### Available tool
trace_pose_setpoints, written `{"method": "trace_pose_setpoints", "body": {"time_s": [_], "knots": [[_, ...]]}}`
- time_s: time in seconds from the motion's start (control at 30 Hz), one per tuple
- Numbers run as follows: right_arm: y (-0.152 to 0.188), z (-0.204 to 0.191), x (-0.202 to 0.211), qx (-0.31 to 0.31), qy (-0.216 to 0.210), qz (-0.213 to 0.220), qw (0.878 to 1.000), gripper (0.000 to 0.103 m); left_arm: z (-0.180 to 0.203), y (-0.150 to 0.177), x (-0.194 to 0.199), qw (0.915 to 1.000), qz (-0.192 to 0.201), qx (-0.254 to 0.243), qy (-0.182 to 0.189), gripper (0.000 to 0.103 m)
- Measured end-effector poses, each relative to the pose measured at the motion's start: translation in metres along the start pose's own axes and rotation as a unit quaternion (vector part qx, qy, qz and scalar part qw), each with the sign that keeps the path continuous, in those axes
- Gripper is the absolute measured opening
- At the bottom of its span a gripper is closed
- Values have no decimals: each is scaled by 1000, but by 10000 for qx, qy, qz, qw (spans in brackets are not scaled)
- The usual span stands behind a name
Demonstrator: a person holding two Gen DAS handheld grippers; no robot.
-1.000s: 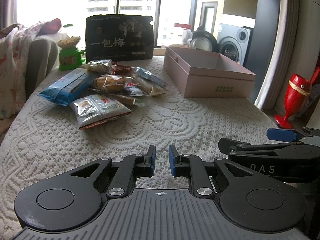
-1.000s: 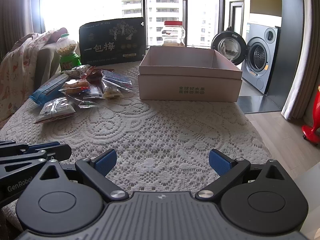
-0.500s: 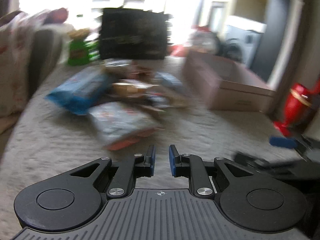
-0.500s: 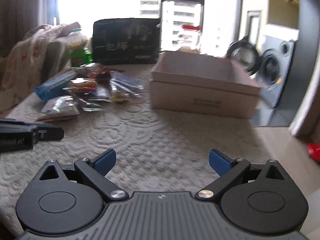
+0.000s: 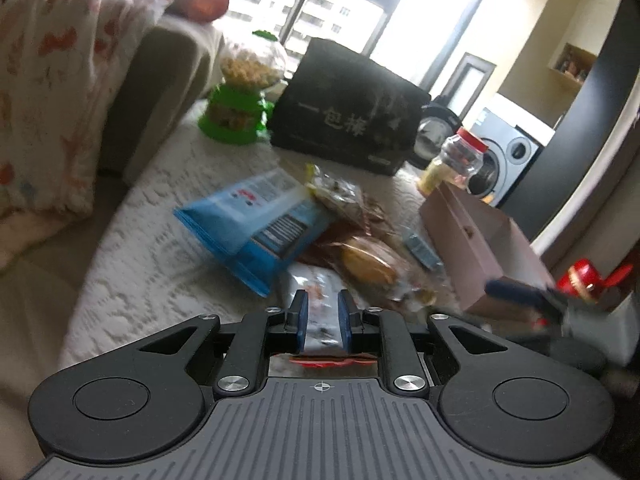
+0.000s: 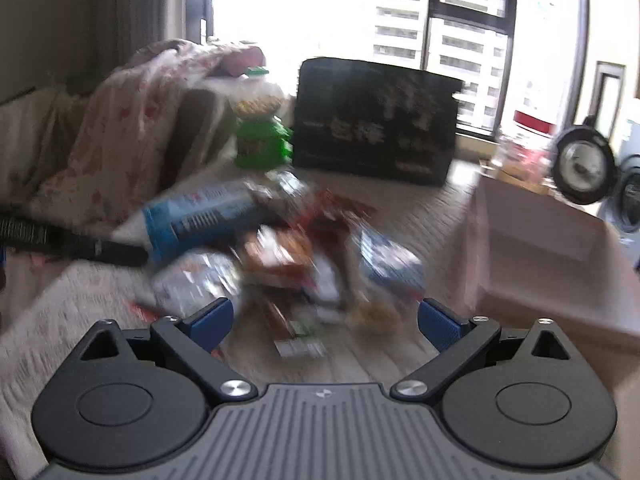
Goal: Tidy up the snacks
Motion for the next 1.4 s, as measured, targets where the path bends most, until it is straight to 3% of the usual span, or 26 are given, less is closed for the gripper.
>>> {"method": "trace_pose_setpoints", "body": {"time_s": [0.07, 0.17, 0.27, 0.33, 0.47, 0.67, 0.8, 0.9, 1.0, 1.13, 1.2, 1.33, 1.4], "knots": [[-6, -6, -23, -139, -207, -37, 9997, 99, -5, 0, -3, 10000, -31, 16, 34, 19], [-4, -11, -58, -114, -122, -201, 9997, 97, -13, 1, -10, 9999, -88, 115, 60, 19], [4, -10, -73, -272, -304, -469, 9981, 65, -16, 0, -12, 9998, -64, 180, 69, 19], [6, -4, -63, -406, -352, -423, 9977, 59, -14, -1, -16, 9997, -75, 190, 91, 19], [17, 12, -25, -600, -382, -389, 9967, 58, -6, -1, -32, 9999, -98, -16, 42, 19], [48, 42, 36, -266, 237, -235, 9991, 56, 10, -10, -71, 9986, 51, -507, -124, 19], [69, 64, 54, -432, 582, -213, 9971, 56, 22, -4, -110, 9950, -378, -921, -85, 21], [77, 73, 64, -533, 695, -77, 9961, 59, 26, 1, -118, 9909, -526, -1237, 23, 23], [80, 77, 70, -693, 622, -10, 9957, 70, 33, 10, -107, 9838, -606, -1629, 437, 23], [80, 78, 68, -786, 592, -9, 9952, 73, 40, 26, -74, 9701, -780, -2059, 1020, 23], [81, 79, 66, -825, 576, -41, 9949, 74, 39, 25, -55, 9710, -710, -2055, 993, 23], [83, 78, 66, -810, 581, -34, 9950, 76, 38, 8, -8, 9758, -153, -2099, 596, 23], [84, 77, 66, -805, 590, -43, 9950, 77, 42, 9, 6, 9769, -284, -2071, 436, 23]]}}
Point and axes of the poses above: each gripper's, at about its wrist camera, not at the fingertips, and x roughly against the way its jaws point, z to its right, y to its underside, the point moved 7 cm from there along -x, roughly the way its jaws point, and after that the axes turned 14 degrees about z, right-handed, at the moved point
